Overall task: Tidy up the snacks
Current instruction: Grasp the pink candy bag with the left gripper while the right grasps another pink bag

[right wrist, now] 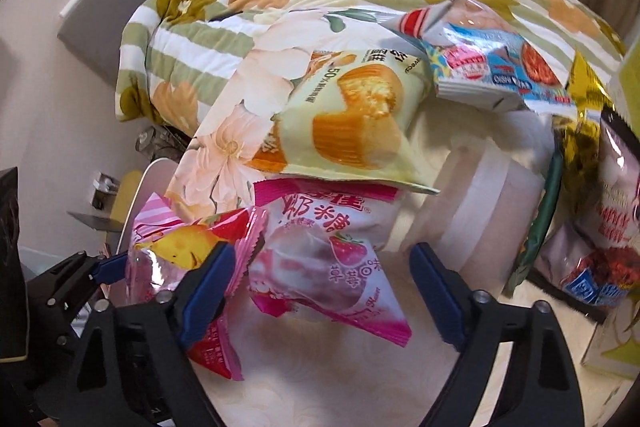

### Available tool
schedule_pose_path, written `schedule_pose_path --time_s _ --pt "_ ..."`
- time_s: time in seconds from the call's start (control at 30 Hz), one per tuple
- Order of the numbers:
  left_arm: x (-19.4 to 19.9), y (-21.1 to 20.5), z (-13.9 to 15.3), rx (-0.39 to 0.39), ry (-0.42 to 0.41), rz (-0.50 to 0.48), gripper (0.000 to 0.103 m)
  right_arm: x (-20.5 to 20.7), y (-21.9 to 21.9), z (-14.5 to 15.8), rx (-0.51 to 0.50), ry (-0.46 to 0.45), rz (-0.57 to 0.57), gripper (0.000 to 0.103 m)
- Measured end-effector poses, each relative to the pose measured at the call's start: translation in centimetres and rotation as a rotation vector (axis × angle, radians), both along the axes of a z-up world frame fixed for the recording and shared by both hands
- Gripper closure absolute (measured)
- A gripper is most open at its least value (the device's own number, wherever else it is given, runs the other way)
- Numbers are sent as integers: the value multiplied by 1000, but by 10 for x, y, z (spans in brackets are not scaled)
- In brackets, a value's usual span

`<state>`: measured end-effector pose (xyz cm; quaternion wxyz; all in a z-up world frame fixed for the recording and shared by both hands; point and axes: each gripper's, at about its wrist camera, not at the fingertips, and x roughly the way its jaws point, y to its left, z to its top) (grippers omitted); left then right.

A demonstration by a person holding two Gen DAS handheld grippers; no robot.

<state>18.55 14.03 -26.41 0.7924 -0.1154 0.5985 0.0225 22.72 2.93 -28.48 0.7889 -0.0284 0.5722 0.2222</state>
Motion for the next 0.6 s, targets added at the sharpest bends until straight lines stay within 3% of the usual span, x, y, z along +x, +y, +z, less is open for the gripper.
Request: schedule_pose_path --time_s 0.47,0.6 --pt "-20 8 0 -14 19 68 28 3 30 -19 -124 -24 177 23" --pt "-22 7 -1 -15 13 73 28 0 31 -26 -127 -25 188 30"
